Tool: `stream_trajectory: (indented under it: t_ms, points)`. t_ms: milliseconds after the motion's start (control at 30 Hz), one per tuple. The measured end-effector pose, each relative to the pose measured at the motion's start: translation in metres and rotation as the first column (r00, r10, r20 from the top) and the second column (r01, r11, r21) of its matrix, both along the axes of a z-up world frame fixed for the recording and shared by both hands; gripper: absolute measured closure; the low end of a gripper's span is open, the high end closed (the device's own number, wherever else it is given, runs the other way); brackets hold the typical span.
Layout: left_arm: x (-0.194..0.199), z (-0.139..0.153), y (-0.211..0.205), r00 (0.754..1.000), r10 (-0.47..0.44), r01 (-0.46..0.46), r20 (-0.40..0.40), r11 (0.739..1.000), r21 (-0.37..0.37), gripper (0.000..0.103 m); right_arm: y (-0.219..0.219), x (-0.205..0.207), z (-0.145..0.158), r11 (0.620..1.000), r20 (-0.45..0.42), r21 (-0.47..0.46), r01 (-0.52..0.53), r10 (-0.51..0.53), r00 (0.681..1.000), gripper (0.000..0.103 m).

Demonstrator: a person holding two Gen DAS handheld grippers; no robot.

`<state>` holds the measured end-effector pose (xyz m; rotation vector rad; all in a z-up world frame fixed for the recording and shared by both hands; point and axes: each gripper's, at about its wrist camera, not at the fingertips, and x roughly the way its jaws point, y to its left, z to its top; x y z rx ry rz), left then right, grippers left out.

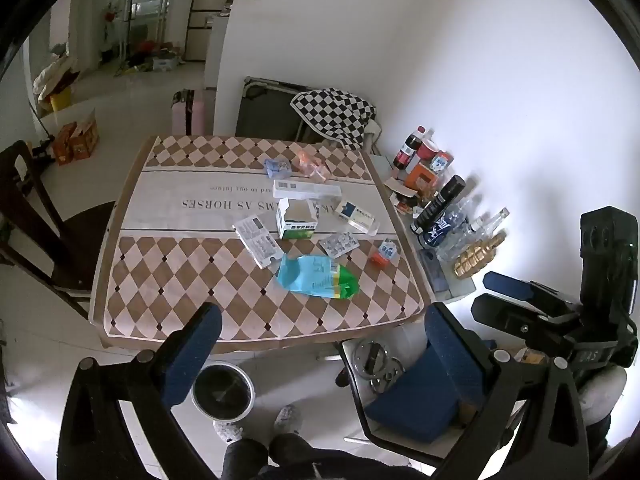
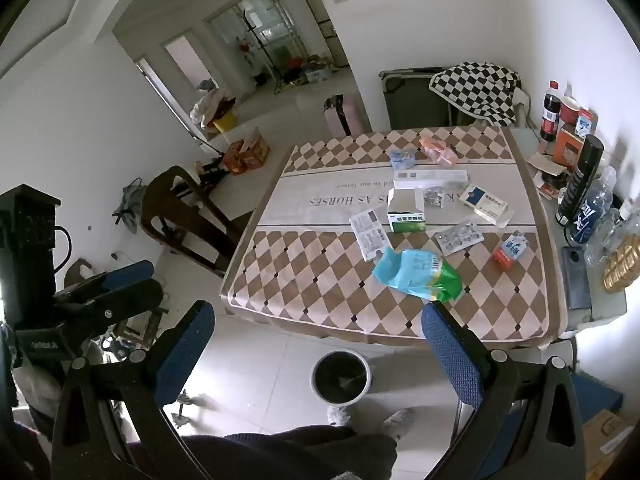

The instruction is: Collect trash

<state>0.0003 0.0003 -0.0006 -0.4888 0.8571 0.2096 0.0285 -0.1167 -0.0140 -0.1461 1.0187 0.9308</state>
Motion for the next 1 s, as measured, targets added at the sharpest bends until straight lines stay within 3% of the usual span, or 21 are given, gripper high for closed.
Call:
stream_trajectory:
  t_ms: [1000]
  points:
    - [0.0, -0.007, -0.006, 1.0, -0.005, 0.005, 0.01, 1.0, -0.009, 0.0, 0.015, 0.005, 0.0, 1.0, 0.0, -0.007, -0.008, 0.008, 1.0, 0.0]
